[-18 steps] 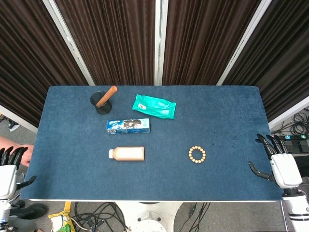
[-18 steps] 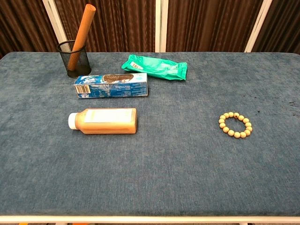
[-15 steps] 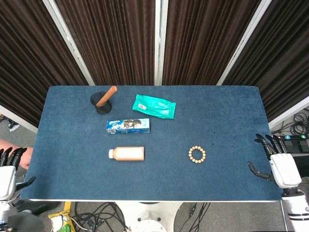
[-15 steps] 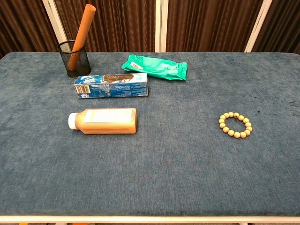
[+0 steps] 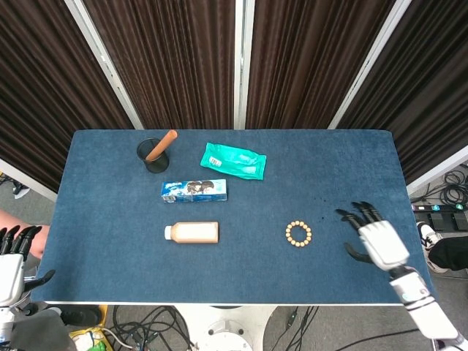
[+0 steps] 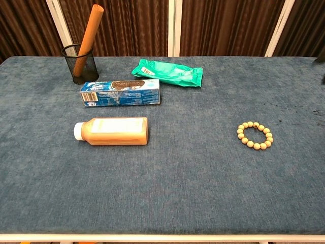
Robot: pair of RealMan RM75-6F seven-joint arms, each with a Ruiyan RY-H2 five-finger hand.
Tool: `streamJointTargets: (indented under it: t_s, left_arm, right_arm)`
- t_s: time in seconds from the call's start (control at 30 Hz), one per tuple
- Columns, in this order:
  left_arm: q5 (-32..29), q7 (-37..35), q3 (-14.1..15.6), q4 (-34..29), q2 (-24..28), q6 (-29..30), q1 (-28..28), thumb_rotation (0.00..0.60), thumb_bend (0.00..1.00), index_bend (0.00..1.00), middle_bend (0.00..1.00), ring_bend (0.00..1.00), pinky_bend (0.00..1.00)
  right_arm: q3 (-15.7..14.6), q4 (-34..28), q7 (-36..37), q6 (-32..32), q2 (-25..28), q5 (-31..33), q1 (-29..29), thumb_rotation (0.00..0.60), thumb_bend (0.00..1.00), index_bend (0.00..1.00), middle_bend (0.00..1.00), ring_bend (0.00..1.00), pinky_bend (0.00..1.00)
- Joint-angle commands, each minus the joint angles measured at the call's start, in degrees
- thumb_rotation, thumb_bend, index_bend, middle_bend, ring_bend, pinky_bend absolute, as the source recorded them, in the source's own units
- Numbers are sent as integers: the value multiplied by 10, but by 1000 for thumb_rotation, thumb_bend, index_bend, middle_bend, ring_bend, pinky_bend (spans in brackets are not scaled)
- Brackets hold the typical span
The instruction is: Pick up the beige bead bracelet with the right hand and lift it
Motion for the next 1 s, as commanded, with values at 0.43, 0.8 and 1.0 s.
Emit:
streamJointTargets:
  t_s: [0.43,0.8,1.0]
  left_arm:
    - [-9,-8,1,-6,5,-19,-1,600,0,164,158,57,0]
    - [-8,-21,1,0,2,-23,0,600,0,164,158,58,0]
    - [-8,-30,3,10,-1,-28,0,600,0,164,158,57,0]
  right_arm:
    - [-17,219,-153,-95,-212,-35,106,600,197,379,406,105,141]
    - [-46,279,-119,-39,-240,-66,99,600,200,438,405,127,151]
    - [-56,310,-113,-35,-254,-67,96,600,200,452,405,127,152]
